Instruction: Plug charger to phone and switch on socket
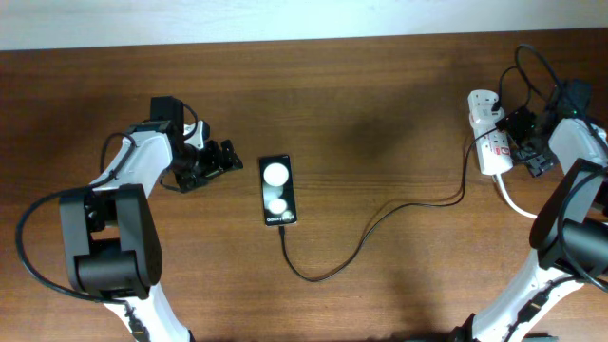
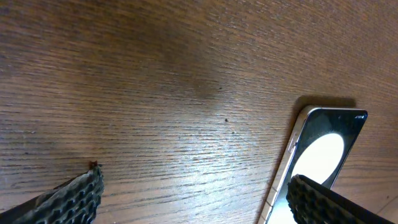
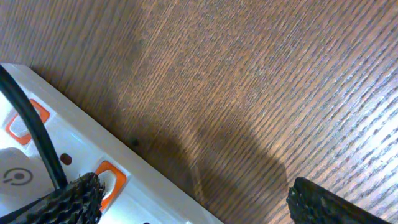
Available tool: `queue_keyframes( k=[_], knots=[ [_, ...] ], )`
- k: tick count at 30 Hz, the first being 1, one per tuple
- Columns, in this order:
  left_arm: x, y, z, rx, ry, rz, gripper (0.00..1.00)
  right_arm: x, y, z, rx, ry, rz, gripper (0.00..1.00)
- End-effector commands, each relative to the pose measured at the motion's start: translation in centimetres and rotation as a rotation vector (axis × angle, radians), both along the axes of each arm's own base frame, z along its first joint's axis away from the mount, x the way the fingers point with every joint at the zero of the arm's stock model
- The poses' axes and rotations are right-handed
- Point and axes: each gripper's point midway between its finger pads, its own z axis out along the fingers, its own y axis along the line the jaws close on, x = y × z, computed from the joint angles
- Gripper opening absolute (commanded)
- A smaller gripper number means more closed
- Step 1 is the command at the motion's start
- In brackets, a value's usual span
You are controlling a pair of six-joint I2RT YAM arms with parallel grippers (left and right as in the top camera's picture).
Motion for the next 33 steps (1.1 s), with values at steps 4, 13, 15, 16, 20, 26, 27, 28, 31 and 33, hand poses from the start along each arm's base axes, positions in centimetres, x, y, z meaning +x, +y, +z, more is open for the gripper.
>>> queue_keyframes(
  k=[4, 13, 15, 16, 20, 26, 27, 28, 31, 33],
  knots=[
    [-0.3, 0.3, -0.4, 0.014, 0.012, 0.007, 0.99, -0.7, 5.5, -4.0, 0.201, 0.065, 0.116, 0.99],
    [-0.3, 0.3, -0.4, 0.014, 0.012, 0.007, 0.99, -1.2, 5.7, -4.3, 0.209, 0.088, 0.114, 0.99],
    [-0.4, 0.3, -0.4, 0.014, 0.012, 0.007, 0.99, -1.7, 5.6, -4.4, 0.211, 0.108, 0.106, 0.99],
    [-0.3, 0.3, -0.4, 0.014, 0.012, 0.007, 0.99, -2.4, 5.2, -4.5, 0.208, 0.135, 0.092, 0.99],
    [-0.3, 0.3, -0.4, 0.014, 0.012, 0.007, 0.99, -6.2, 2.2, -3.1, 0.265, 0.214, -0.018, 0.99],
    [-0.3, 0.3, -0.4, 0.014, 0.012, 0.007, 0.99, -6.7, -0.6, 1.7, 0.276, 0.067, 0.125, 0.99],
    [-0.3, 0.3, -0.4, 0.014, 0.012, 0.007, 0.99, -6.4, -0.3, 2.3, 0.259, 0.055, 0.151, 0.98],
    [-0.4, 0.3, -0.4, 0.014, 0.012, 0.007, 0.99, -6.0, 0.1, 3.0, 0.241, 0.042, 0.18, 0.99],
    [-0.3, 0.3, -0.4, 0.014, 0.012, 0.007, 0.99, -4.8, 1.6, 5.2, 0.172, 0.016, 0.266, 0.99],
    [-0.4, 0.3, -0.4, 0.014, 0.012, 0.007, 0.99, -3.9, 3.7, 7.0, 0.137, -0.002, 0.327, 0.99]
  ],
)
